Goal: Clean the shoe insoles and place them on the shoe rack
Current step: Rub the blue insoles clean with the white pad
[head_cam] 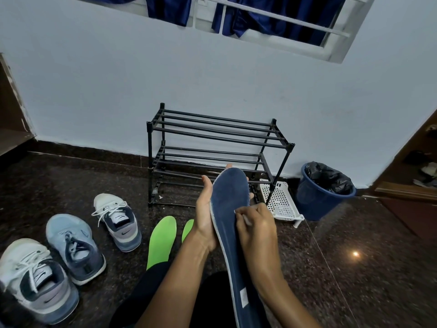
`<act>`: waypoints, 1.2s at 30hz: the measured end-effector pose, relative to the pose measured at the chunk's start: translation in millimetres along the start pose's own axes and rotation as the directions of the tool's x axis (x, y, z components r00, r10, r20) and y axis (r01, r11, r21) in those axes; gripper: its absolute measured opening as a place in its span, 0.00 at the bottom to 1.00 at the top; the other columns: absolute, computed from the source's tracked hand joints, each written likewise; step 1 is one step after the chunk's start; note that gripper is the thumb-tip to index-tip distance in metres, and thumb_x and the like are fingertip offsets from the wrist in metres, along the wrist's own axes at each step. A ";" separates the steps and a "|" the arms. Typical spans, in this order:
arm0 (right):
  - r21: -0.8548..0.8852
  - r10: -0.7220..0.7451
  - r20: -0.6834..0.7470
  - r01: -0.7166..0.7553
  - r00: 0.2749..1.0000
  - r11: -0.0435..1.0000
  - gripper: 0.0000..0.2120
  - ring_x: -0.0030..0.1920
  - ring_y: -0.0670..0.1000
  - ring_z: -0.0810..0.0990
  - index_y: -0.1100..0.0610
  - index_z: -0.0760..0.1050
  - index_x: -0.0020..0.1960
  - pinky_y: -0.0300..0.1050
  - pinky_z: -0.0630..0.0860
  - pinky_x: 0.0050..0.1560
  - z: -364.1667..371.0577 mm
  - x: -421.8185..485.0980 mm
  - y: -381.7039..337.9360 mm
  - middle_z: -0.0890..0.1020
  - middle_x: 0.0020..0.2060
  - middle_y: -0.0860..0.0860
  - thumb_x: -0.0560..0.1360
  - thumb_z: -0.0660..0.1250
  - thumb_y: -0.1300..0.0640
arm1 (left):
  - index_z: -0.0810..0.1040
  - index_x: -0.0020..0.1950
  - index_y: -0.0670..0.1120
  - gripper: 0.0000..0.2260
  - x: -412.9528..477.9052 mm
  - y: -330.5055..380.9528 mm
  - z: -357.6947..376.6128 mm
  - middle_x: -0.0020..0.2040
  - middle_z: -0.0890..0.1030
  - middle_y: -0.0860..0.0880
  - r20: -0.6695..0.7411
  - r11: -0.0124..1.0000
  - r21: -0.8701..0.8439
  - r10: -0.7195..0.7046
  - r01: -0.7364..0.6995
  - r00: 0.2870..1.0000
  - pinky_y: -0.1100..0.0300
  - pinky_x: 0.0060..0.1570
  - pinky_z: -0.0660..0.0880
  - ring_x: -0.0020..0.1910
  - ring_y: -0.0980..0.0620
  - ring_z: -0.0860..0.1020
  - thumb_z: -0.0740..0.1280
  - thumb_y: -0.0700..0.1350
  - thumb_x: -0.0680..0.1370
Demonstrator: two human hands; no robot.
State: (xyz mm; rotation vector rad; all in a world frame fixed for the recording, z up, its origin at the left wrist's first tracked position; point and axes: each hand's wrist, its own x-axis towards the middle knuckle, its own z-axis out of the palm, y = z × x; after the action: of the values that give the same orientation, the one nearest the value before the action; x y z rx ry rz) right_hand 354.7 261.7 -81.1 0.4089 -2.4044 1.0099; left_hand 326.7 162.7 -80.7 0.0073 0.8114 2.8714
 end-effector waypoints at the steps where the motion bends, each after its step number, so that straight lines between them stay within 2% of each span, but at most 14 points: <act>1: -0.013 0.012 -0.001 -0.012 1.000 1.000 0.06 0.43 0.51 0.72 0.60 0.78 0.43 0.31 0.65 0.42 -0.1 4.4 1.8 0.70 0.38 0.47 0.73 0.64 0.68 | 0.78 0.63 0.46 0.31 -0.4 -0.1 1.0 0.48 0.80 0.40 0.012 1.000 0.010 0.004 -0.004 1.000 0.52 0.47 0.73 0.44 0.45 0.76 0.57 0.65 0.70; 4: -0.049 0.023 -0.024 -0.024 0.999 0.998 0.05 0.43 0.52 0.72 0.61 0.77 0.44 0.41 0.68 0.41 1.3 15.5 5.7 0.70 0.39 0.48 0.74 0.63 0.67 | 0.75 0.67 0.47 0.32 -2.2 0.8 1.5 0.51 0.79 0.40 0.033 0.999 0.054 -0.009 0.008 0.999 0.53 0.49 0.73 0.46 0.45 0.76 0.57 0.65 0.71; 6: -0.070 0.013 -0.039 -0.016 0.999 0.997 0.05 0.43 0.52 0.71 0.61 0.77 0.44 0.43 0.68 0.41 2.7 16.4 4.1 0.70 0.40 0.49 0.74 0.63 0.67 | 0.75 0.67 0.46 0.32 -3.0 2.2 1.0 0.52 0.78 0.39 0.017 0.998 0.069 -0.013 0.012 1.000 0.53 0.49 0.73 0.47 0.45 0.77 0.57 0.65 0.71; 9: -0.052 0.012 -0.061 -0.015 0.998 0.999 0.05 0.43 0.52 0.72 0.61 0.77 0.43 0.39 0.66 0.42 5.0 10.6 1.0 0.70 0.39 0.49 0.74 0.64 0.69 | 0.72 0.70 0.47 0.33 -3.8 2.4 1.6 0.56 0.76 0.38 0.017 0.999 0.048 -0.003 0.002 1.000 0.52 0.52 0.72 0.50 0.43 0.74 0.57 0.66 0.71; 12: 0.021 0.020 -0.025 -0.019 0.999 1.000 0.06 0.43 0.50 0.72 0.60 0.78 0.43 0.28 0.65 0.43 5.3 -1.1 -2.9 0.69 0.38 0.44 0.73 0.64 0.69 | 0.73 0.69 0.46 0.32 -2.2 3.9 -1.8 0.51 0.80 0.40 0.015 1.000 0.007 0.020 -0.020 1.000 0.53 0.45 0.77 0.46 0.44 0.77 0.56 0.65 0.72; 15: 0.014 0.003 -0.014 -0.003 1.000 1.000 0.06 0.43 0.50 0.73 0.60 0.78 0.43 0.25 0.64 0.44 1.6 -0.9 -1.4 0.70 0.38 0.44 0.73 0.65 0.68 | 0.72 0.70 0.43 0.35 -2.9 4.2 -2.0 0.54 0.80 0.39 -0.023 0.999 0.035 -0.003 0.003 1.000 0.52 0.49 0.77 0.49 0.43 0.77 0.56 0.66 0.72; 17: -0.016 -0.011 -0.031 0.011 0.999 1.000 0.05 0.43 0.51 0.73 0.60 0.78 0.44 0.30 0.65 0.43 0.1 7.6 2.4 0.71 0.39 0.47 0.73 0.65 0.68 | 0.76 0.66 0.41 0.35 -3.8 3.7 -2.1 0.53 0.80 0.39 -0.022 0.998 0.059 -0.030 0.031 0.999 0.53 0.49 0.78 0.49 0.43 0.79 0.55 0.66 0.73; 20: -0.072 -0.032 -0.081 0.026 0.996 0.997 0.04 0.43 0.51 0.73 0.60 0.78 0.45 0.42 0.71 0.41 -0.6 21.0 5.3 0.72 0.40 0.48 0.73 0.66 0.67 | 0.84 0.45 0.39 0.34 -2.7 1.1 -3.7 0.42 0.83 0.41 -0.006 0.997 0.053 -0.064 0.065 0.998 0.59 0.38 0.80 0.39 0.47 0.82 0.53 0.66 0.75; 23: -0.116 -0.034 -0.134 0.018 0.990 0.993 0.04 0.43 0.52 0.73 0.59 0.79 0.45 0.47 0.73 0.40 -1.8 25.1 4.6 0.74 0.41 0.50 0.72 0.68 0.65 | 0.85 0.45 0.39 0.32 -3.1 2.1 -2.0 0.44 0.83 0.41 0.005 0.995 0.062 -0.075 0.075 0.997 0.59 0.41 0.80 0.40 0.47 0.83 0.57 0.66 0.70; 25: -0.069 0.002 -0.131 -0.011 0.991 0.998 0.04 0.45 0.51 0.73 0.58 0.79 0.46 0.44 0.73 0.42 -3.1 24.6 4.5 0.74 0.43 0.50 0.72 0.68 0.64 | 0.85 0.42 0.39 0.30 -3.4 2.4 -0.6 0.42 0.83 0.41 0.005 0.996 0.052 -0.077 0.077 0.997 0.60 0.38 0.80 0.38 0.47 0.82 0.58 0.65 0.69; 28: 0.035 0.043 -0.097 -0.040 0.994 0.999 0.06 0.43 0.44 0.73 0.58 0.80 0.46 0.27 0.68 0.43 -8.7 24.7 4.5 0.75 0.45 0.52 0.72 0.68 0.66 | 0.85 0.39 0.39 0.30 -1.8 1.8 0.4 0.39 0.83 0.41 0.028 0.996 0.018 -0.085 0.084 0.996 0.60 0.36 0.80 0.36 0.48 0.82 0.57 0.64 0.70; 30: 0.098 0.065 -0.093 -0.056 0.994 0.994 0.07 0.42 0.39 0.73 0.60 0.81 0.45 0.21 0.64 0.43 -13.5 27.7 4.0 0.77 0.44 0.54 0.71 0.68 0.68 | 0.85 0.39 0.39 0.30 -1.0 1.6 1.0 0.39 0.83 0.41 0.029 0.996 0.011 -0.088 0.087 0.996 0.60 0.36 0.80 0.36 0.47 0.82 0.57 0.64 0.71; 33: 0.165 0.116 -0.123 -0.095 0.986 0.982 0.06 0.42 0.39 0.74 0.61 0.81 0.44 0.22 0.65 0.43 -16.2 34.0 2.4 0.79 0.41 0.55 0.70 0.69 0.69 | 0.85 0.43 0.39 0.30 -2.0 2.5 0.9 0.42 0.83 0.41 0.017 0.995 0.026 -0.098 0.097 0.995 0.58 0.40 0.79 0.39 0.47 0.82 0.58 0.65 0.69; 36: 0.168 0.161 -0.158 -0.134 0.974 0.977 0.05 0.42 0.46 0.76 0.60 0.81 0.44 0.25 0.67 0.42 -16.1 42.2 2.1 0.80 0.41 0.55 0.70 0.69 0.67 | 0.85 0.48 0.41 0.30 -6.7 2.3 0.8 0.46 0.82 0.42 0.038 0.991 0.079 -0.111 0.107 0.993 0.56 0.45 0.78 0.43 0.47 0.81 0.59 0.65 0.71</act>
State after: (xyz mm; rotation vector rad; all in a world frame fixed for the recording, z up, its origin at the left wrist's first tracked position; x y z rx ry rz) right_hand 323.9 271.5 -49.5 0.1892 -2.2351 1.2526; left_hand 333.0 160.1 -78.6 0.0315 0.8851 2.7274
